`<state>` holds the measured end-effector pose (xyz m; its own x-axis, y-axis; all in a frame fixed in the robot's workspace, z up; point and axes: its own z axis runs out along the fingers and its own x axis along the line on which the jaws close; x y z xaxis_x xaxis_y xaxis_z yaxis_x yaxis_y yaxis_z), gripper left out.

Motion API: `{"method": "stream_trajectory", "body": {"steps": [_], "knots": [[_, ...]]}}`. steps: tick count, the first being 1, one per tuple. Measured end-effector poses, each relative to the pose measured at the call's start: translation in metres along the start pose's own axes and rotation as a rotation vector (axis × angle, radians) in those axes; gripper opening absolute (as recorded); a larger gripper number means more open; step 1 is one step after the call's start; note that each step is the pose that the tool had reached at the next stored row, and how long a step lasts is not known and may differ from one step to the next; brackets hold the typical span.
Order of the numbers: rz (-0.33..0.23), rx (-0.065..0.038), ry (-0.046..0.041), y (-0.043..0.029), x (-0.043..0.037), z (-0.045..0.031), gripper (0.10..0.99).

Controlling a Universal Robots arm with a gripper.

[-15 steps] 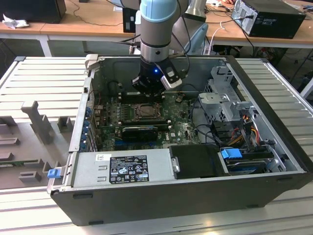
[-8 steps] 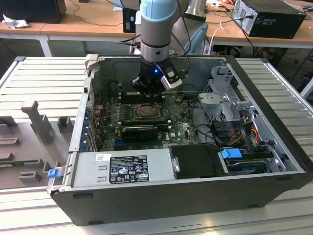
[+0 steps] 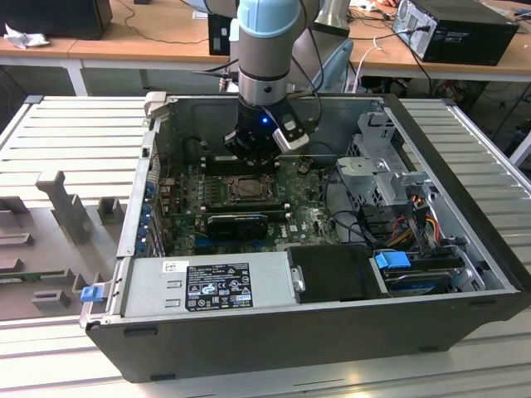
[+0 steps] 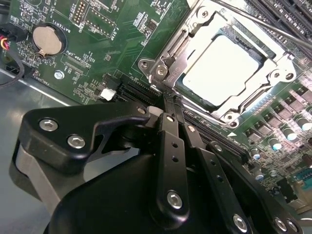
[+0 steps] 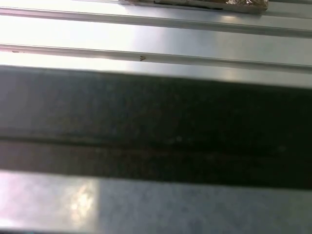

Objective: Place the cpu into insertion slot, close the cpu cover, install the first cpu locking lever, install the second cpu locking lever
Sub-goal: 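Install the first cpu locking lever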

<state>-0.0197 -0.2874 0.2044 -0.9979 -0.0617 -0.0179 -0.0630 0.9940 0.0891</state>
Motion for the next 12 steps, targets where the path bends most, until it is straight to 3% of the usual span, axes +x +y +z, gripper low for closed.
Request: {"method": "stream_trajectory", "body": {"steps": [9,12], "knots": [[0.0,0.016,0.0009,-0.0003,-0.0001,0.0022,0.106],[0.0,0.016,0.0013,-0.0005,-0.0003,0.0038,0.106]]}}
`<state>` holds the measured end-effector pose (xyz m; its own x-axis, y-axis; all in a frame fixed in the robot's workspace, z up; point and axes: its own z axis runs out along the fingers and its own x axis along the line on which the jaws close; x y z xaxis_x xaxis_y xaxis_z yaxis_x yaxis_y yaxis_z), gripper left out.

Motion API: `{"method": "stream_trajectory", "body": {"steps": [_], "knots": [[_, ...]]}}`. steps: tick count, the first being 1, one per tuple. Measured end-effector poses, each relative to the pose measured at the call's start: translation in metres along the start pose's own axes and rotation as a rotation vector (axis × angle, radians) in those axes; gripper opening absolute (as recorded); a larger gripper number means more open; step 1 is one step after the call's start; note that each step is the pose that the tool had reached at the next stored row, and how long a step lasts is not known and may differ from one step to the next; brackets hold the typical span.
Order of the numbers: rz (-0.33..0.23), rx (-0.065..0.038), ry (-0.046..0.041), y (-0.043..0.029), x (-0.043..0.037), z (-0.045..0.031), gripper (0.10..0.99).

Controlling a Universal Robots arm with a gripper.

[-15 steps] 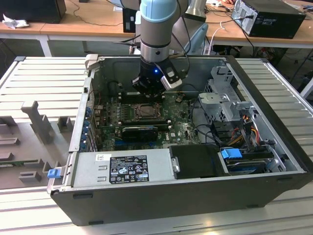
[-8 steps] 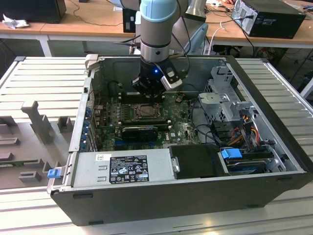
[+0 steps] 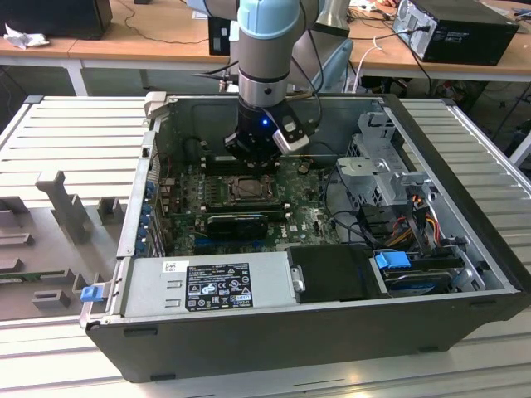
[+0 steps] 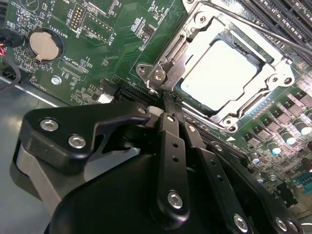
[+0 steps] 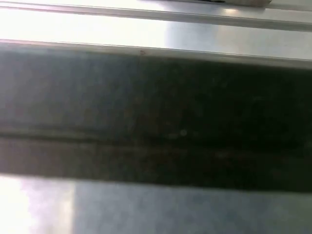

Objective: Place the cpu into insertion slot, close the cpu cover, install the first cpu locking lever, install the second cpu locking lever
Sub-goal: 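Install the first cpu locking lever, then install the second cpu locking lever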

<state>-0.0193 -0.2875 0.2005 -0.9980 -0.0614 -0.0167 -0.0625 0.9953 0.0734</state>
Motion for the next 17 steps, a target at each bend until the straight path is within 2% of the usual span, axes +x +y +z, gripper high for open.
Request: {"method": "stream_trajectory", "body": {"steps": [5,7,8,9,11,17], "knots": [[0.0,-0.006,-0.0016,0.0004,-0.0004,-0.001,0.106],[0.0,-0.005,-0.0007,0.001,-0.0004,-0.0121,0.106],[0.0,-0.005,-0.0008,0.0017,-0.0006,-0.0217,0.106],[0.0,-0.005,-0.0007,-0.0016,-0.0004,-0.0221,0.106],[0.0,-0.005,-0.0006,-0.0035,-0.0002,-0.0222,0.106],[0.0,-0.005,-0.0006,-0.0063,-0.0001,-0.0224,0.106]]}}
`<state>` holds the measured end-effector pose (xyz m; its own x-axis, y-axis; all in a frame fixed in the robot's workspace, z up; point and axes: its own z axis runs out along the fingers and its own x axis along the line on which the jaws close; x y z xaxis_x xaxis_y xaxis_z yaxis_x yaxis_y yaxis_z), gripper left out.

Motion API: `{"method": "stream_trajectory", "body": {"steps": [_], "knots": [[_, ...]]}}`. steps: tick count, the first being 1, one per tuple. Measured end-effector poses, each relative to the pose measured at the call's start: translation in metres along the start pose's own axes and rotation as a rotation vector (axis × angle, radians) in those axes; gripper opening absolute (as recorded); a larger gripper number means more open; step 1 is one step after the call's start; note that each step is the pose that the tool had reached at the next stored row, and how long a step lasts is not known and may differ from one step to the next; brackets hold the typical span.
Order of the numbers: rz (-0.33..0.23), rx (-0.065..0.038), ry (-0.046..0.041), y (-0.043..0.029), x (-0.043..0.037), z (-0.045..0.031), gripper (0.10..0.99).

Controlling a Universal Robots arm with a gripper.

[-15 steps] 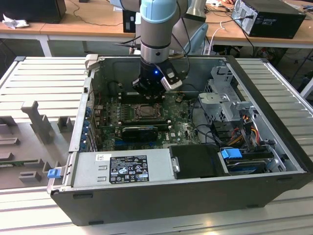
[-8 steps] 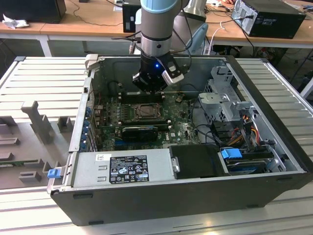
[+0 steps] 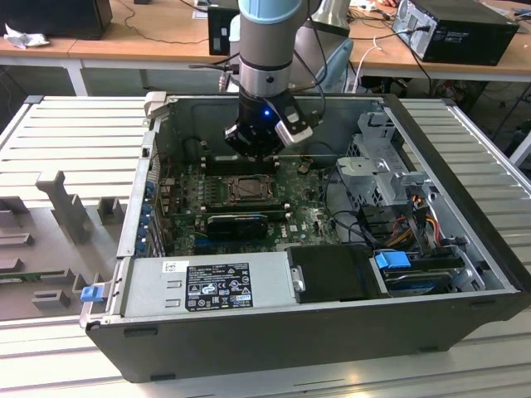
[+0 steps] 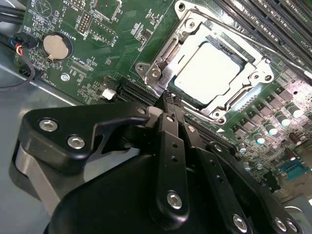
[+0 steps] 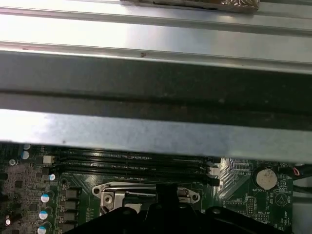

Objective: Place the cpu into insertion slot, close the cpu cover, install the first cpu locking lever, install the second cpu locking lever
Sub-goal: 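Install the second cpu locking lever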

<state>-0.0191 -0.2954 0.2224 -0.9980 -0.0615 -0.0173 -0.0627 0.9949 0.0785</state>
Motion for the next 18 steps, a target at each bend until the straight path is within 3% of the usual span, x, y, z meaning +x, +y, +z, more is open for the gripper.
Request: {"method": "stream_trajectory", "body": {"steps": [7,8,12,14,16,18], "knots": [[0.0,0.0,0.0001,-0.0107,-0.0006,-0.0016,0.106],[0.0,0.0,0.0001,-0.011,-0.0006,-0.0034,0.106],[0.0,0.0,-0.0001,-0.0108,-0.0009,-0.0252,0.106],[0.0,0.0,0.0,-0.0124,-0.0008,-0.0255,0.106],[0.0,0.0,-0.0001,-0.0181,-0.0004,-0.026,0.106],[0.0,0.0,0.0,-0.0293,0.0003,-0.0268,0.106]]}}
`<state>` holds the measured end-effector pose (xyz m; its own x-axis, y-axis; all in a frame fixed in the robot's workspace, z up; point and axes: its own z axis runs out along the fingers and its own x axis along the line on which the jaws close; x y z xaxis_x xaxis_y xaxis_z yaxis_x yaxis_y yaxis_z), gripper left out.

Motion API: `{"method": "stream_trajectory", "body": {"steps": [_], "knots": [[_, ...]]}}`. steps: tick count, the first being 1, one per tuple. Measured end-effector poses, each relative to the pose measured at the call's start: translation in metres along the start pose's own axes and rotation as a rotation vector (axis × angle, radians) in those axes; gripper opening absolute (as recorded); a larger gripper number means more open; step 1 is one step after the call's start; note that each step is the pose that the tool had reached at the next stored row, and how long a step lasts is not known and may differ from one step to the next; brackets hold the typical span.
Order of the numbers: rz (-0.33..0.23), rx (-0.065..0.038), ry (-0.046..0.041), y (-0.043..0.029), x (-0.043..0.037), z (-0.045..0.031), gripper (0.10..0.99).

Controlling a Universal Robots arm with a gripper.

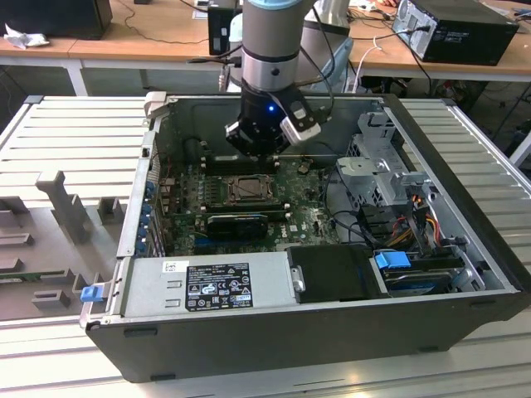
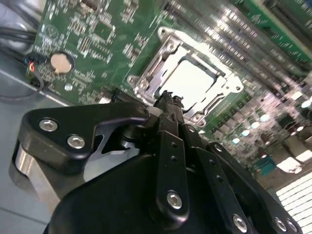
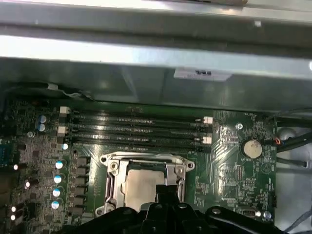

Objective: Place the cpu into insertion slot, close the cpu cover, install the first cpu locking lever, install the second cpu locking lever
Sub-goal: 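Install the second cpu locking lever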

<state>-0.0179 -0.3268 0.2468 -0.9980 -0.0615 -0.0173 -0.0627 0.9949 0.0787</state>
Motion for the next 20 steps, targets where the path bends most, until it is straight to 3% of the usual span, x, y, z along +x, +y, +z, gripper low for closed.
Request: {"method": "stream_trajectory", "body": {"steps": [4,6,9,14,15,16,18,20], "knots": [[0.0,-0.001,0.0011,-0.0182,0.0011,0.0004,0.106],[0.001,-0.006,0.014,-0.0239,0.0015,0.0012,0.106],[0.001,-0.01,0.0156,-0.0373,0.0026,0.0012,0.106],[-0.003,-0.012,0.0154,-0.0476,0.0039,0.0003,0.106],[-0.005,-0.018,0.015,-0.0485,0.0044,0.0004,0.106],[-0.007,-0.033,0.0143,-0.0491,0.0048,0.0004,0.106],[-0.011,-0.072,0.012,-0.0506,0.0062,0.0008,0.106],[-0.015,-0.083,0.0118,-0.0525,0.0087,0.0024,0.106]]}}
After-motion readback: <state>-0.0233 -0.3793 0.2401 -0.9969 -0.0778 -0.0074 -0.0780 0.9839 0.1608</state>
